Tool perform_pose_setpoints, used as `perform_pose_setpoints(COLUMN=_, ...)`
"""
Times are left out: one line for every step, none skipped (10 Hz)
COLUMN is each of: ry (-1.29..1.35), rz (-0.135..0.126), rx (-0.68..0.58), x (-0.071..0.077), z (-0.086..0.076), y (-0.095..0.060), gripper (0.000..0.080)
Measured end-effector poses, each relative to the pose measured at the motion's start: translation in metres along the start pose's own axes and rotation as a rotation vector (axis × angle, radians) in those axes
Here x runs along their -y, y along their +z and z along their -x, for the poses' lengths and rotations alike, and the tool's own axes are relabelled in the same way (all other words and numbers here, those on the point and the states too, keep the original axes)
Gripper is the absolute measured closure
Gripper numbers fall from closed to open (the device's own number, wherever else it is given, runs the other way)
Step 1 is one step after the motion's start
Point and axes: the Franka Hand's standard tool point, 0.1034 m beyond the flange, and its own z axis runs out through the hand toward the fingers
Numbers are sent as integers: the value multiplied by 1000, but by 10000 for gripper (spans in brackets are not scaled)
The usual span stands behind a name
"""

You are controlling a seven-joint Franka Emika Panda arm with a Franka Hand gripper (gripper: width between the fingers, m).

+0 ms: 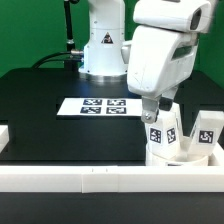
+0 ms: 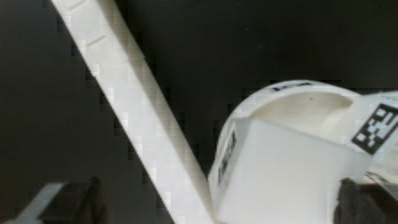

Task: Assemble stool

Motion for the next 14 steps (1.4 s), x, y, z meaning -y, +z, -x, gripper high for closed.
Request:
perform_pose_setpoints(ry=2, rz=0, rx=0, x=0, z=-1, y=0, gripper=151)
perform_pose_setpoints(ry=4, rz=2, rx=0, x=0, z=-1, y=-1, gripper=151)
perform_pose_setpoints(ry=-18, rz=33, rx=-12, x=-6, z=-2, y=-6, gripper=151)
perform_pose_setpoints(ry=-47, rz=106, rx=-44, x=-14, z=-2, y=-15, gripper=151)
perform_pose_setpoints(ry=-40, rz=101, rx=-41, x=-10, z=0, y=-12, gripper=151)
perform_pose_setpoints(ry=-39, rz=101, rx=-41, x=-11, z=0, y=-12, gripper=151)
perform_pose_setpoints(ry=-39, rz=101, rx=-41, x=-11, z=0, y=-12, gripper=151)
perform_pose_setpoints(ry=12, rz=98, rx=-44, x=-11, z=1, y=-11, gripper=151)
perform_pose_setpoints(ry=64, rz=95, rx=-44, x=-10, z=5, y=-10, gripper=151)
perform_pose_setpoints(ry=299, rz=55, rx=-30, x=-2, z=7, y=-7, gripper=151)
perform_pose_setpoints(ry=608, rz=-2, rx=-13, x=8, z=5, y=-8, gripper=151)
perform_pose_setpoints(ry=653, rz=2, rx=-24, x=5, z=4, y=-8, gripper=151)
perform_pose_setpoints(ry=717, rz=0, rx=-25, x=6, z=4, y=-7, gripper=151)
perform_pose_setpoints(ry=731, rz=-2, rx=-24, x=6, z=4, y=-7, gripper=151)
